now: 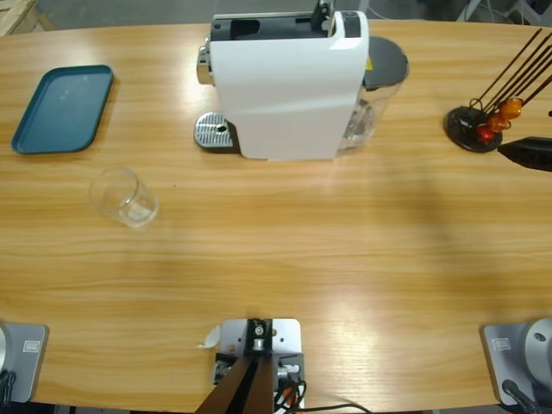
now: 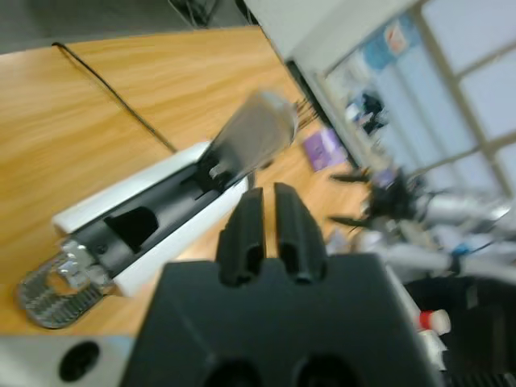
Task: Pour coffee
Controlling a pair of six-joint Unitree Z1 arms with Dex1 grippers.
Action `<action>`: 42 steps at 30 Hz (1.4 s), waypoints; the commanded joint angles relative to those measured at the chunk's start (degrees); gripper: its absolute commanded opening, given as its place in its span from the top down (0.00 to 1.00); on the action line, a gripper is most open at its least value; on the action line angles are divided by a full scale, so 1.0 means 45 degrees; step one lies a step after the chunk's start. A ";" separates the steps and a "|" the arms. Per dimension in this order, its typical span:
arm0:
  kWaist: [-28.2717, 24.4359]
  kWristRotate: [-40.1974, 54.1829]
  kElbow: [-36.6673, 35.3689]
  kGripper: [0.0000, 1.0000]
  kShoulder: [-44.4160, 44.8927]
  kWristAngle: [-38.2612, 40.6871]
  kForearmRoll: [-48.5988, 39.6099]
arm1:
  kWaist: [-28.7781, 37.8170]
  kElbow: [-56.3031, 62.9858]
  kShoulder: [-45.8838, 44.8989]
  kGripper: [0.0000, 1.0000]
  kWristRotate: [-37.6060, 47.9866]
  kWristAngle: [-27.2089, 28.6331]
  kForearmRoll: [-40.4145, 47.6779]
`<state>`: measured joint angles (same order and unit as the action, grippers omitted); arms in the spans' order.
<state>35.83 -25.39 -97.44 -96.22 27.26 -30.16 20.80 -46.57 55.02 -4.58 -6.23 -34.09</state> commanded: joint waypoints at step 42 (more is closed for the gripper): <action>0.1158 0.8494 0.7510 0.01 0.5202 -0.5296 -0.2712 | -0.3861 0.3299 0.6524 1.00 0.0940 0.3209 0.8786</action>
<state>40.73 12.81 -65.99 -72.88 3.91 -41.41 4.02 -33.57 83.11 0.66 8.21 4.69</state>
